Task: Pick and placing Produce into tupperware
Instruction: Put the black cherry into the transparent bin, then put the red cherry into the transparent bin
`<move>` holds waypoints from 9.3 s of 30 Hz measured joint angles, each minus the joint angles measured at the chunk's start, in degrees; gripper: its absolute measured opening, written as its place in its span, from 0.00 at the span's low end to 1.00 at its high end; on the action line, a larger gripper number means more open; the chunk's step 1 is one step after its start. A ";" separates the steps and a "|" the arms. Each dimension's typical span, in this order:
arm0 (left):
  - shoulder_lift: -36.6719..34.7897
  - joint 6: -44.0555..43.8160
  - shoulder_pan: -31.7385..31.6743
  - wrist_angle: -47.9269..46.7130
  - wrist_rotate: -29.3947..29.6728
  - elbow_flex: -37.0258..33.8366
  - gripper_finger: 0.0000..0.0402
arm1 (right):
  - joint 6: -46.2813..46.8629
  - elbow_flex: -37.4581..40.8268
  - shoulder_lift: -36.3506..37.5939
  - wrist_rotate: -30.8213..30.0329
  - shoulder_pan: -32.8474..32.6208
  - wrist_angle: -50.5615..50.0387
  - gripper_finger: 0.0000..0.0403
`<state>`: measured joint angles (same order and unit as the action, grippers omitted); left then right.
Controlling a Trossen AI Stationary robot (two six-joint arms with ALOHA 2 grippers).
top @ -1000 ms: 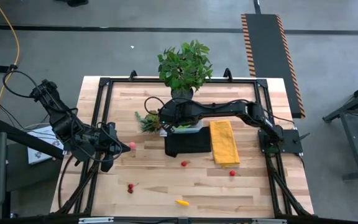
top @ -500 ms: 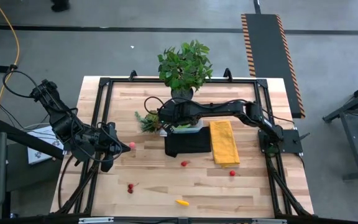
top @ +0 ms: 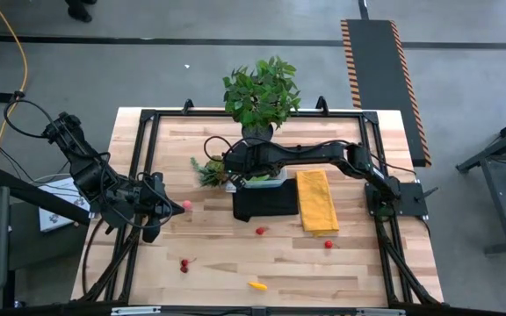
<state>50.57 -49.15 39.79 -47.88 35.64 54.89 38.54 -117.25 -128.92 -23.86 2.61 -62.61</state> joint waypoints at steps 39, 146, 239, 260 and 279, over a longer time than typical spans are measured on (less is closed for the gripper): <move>0.00 0.00 -0.01 -0.14 -0.02 0.02 0.01 | 4.95 -10.40 -0.02 -5.62 -9.98 -12.53 0.36; 7.76 -9.01 -0.02 1.31 3.63 0.04 0.01 | 63.26 62.01 56.92 23.12 -38.13 4.68 0.41; 7.72 -12.91 -0.04 1.34 2.97 0.00 0.01 | 32.14 61.94 32.58 31.73 -34.53 14.92 0.47; 7.72 -12.91 -0.04 1.38 2.97 0.00 0.01 | 32.15 61.94 30.12 32.00 -35.41 15.77 0.47; 7.72 -12.91 -0.04 1.40 2.95 0.00 0.01 | 32.13 61.94 30.13 31.98 -35.39 16.04 0.30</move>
<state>58.28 -62.06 39.75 -46.48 38.59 54.89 70.67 -55.31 -98.79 8.12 -32.77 -46.57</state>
